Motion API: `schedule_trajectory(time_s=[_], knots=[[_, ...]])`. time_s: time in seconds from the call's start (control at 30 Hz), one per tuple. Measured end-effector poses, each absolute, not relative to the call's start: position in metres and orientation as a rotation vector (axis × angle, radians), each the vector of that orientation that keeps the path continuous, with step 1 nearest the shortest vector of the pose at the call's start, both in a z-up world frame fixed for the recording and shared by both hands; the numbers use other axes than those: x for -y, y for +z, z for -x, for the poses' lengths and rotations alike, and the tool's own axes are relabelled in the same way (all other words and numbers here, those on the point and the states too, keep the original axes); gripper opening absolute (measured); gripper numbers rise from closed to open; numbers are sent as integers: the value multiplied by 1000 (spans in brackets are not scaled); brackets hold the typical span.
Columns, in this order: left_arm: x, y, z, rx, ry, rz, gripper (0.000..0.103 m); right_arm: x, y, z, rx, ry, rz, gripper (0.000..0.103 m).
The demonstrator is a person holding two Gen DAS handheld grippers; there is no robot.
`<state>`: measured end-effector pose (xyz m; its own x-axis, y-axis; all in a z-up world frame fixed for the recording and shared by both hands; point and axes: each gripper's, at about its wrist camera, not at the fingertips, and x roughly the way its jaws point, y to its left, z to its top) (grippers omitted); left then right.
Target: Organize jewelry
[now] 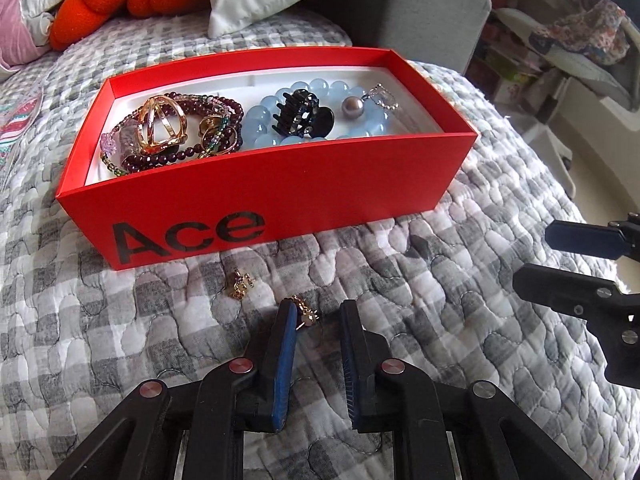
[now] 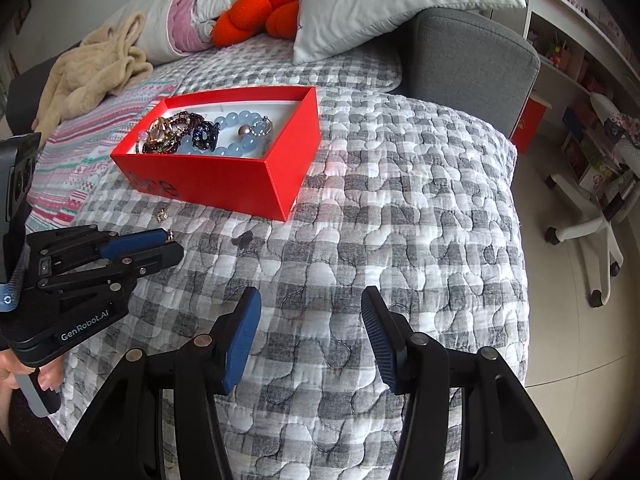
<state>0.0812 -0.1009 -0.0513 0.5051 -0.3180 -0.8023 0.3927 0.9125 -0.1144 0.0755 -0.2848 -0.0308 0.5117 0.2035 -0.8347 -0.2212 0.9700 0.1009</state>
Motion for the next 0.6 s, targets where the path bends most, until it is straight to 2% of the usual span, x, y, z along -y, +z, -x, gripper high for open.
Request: schedule_trajectory(time_s=[0.07,0.17,0.6], knots=[[103,-51,-81,-940,-413,-107,6,285,-31,-75,-1003,253,18,55],[101,-48,-80,-941,-412,-94,2,282,-32,-76,-1002,251,20,55],[51,-30,-74,-931,-353,-37,2,230,-40,-89,-1010,293,46,55]])
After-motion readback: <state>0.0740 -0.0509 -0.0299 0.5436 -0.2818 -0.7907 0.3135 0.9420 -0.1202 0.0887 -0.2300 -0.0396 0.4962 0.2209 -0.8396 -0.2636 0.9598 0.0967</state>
